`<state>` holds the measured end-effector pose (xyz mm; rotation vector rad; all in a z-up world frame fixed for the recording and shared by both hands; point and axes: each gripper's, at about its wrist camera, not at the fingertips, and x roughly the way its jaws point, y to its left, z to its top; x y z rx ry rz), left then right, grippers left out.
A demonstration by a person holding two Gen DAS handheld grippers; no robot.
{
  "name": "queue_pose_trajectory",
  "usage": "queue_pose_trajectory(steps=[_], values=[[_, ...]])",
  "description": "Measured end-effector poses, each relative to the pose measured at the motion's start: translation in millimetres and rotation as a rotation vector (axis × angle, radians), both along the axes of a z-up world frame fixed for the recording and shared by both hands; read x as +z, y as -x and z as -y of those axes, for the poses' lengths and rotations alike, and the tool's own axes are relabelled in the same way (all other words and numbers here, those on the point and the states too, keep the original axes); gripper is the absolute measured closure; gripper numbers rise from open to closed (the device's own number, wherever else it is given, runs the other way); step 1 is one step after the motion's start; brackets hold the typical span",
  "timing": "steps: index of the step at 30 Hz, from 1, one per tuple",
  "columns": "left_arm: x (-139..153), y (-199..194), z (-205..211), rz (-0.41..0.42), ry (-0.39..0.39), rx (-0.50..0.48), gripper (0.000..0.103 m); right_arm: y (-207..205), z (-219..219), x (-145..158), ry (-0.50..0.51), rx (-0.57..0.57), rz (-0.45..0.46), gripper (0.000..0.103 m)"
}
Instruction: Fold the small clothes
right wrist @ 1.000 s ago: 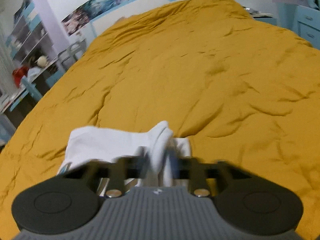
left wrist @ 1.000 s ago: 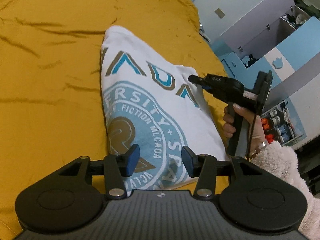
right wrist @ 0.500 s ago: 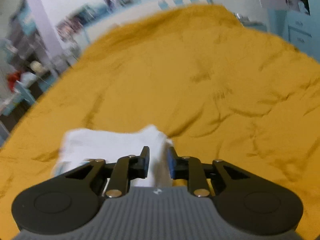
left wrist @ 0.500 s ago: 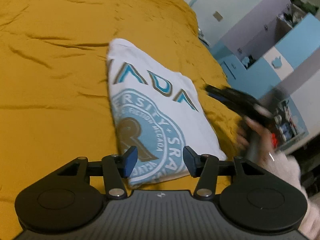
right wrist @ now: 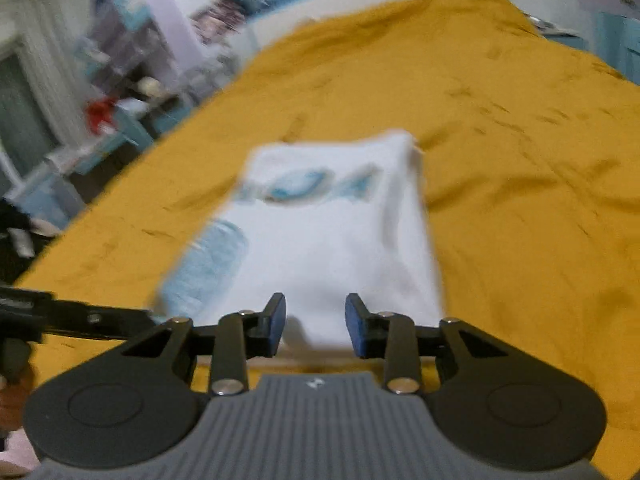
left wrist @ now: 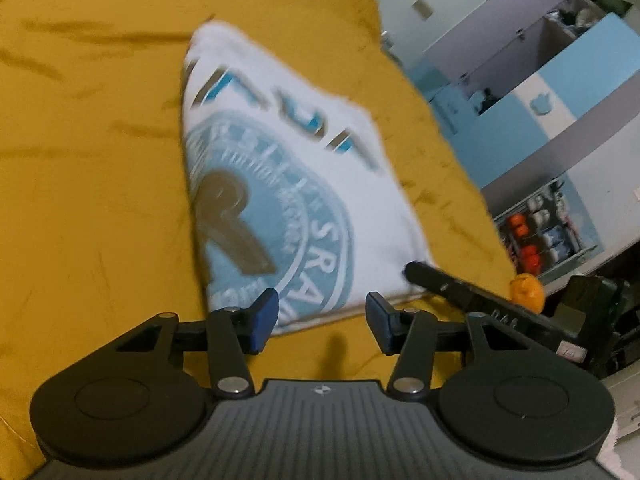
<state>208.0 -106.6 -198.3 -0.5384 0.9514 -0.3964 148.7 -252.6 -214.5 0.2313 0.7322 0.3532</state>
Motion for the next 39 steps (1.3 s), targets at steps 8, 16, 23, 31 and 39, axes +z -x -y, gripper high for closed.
queue_pose_trajectory(steps=[8,16,23,31,39], values=[[3.8,3.8,-1.7,-0.02,0.0,0.004,0.046,-5.2,18.6,-11.3,-0.112,-0.058,-0.04,0.08],[28.5,14.4,-8.6,0.034,-0.02,0.034,0.044,11.2,13.3,6.3,-0.104,-0.047,-0.01,0.058],[34.1,15.4,-18.8,0.04,-0.027,0.06,0.044,10.4,19.9,18.2,-0.123,-0.063,-0.005,0.052],[43.7,16.8,-32.0,0.065,0.0,0.076,0.044,-5.6,28.4,28.2,-0.148,-0.098,0.001,0.049],[15.6,7.4,-80.0,-0.005,0.11,0.228,0.034,-68.4,61.5,34.2,-0.245,-0.075,-0.018,0.033]])
